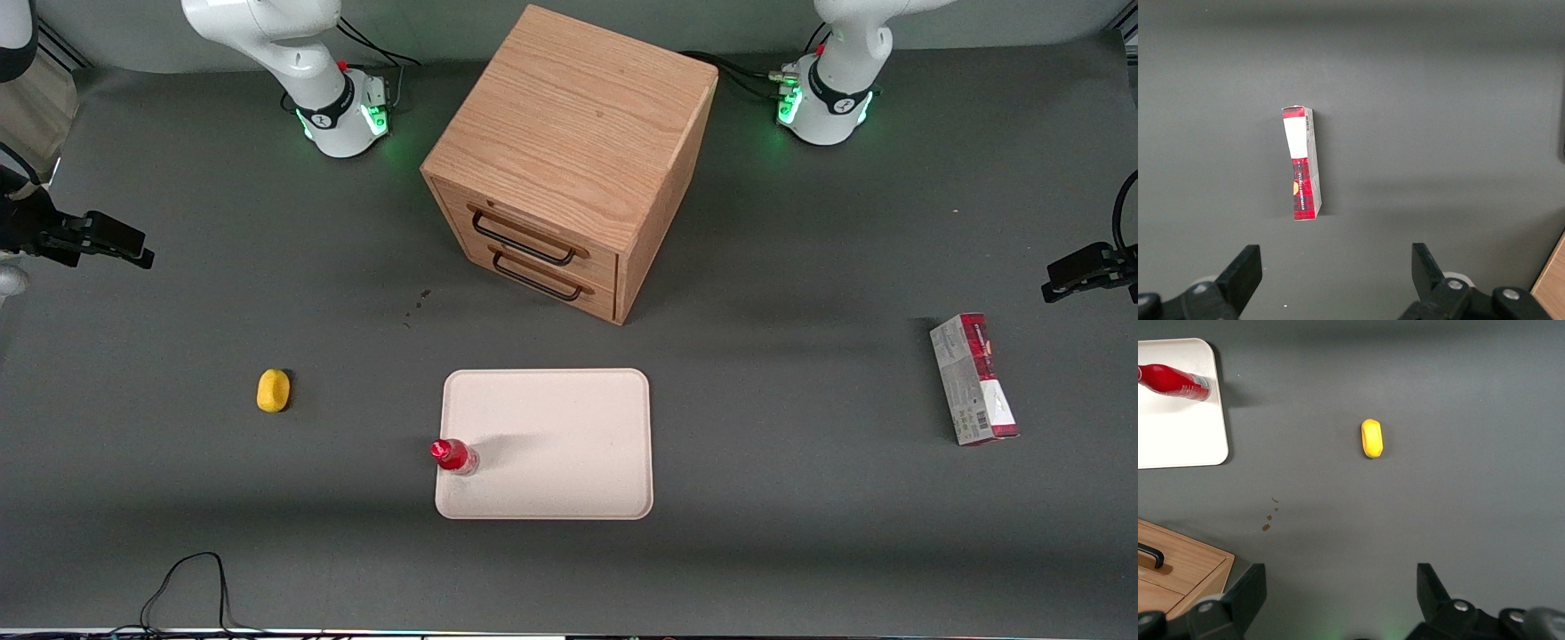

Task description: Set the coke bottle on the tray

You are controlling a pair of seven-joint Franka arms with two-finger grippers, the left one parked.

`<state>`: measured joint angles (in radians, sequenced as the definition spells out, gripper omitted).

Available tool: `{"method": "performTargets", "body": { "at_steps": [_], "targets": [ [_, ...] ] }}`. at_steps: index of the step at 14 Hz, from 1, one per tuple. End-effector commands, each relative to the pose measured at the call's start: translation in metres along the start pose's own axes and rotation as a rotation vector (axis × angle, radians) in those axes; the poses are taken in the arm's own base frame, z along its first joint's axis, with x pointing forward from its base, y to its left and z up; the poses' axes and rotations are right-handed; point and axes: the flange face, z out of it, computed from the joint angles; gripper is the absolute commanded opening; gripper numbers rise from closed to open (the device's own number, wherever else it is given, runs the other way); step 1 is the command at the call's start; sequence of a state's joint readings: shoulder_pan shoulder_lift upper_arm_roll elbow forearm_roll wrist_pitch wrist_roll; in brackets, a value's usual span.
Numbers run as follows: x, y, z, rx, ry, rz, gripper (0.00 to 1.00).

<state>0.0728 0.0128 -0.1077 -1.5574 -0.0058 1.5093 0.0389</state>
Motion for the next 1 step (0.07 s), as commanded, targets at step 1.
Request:
{"method": "performTargets", "body": {
  "at_steps": [1],
  "targets": [
    [-0.0015, -0.0007, -0.0015, 0.019, 0.007, -0.001, 1.00]
  ]
}}
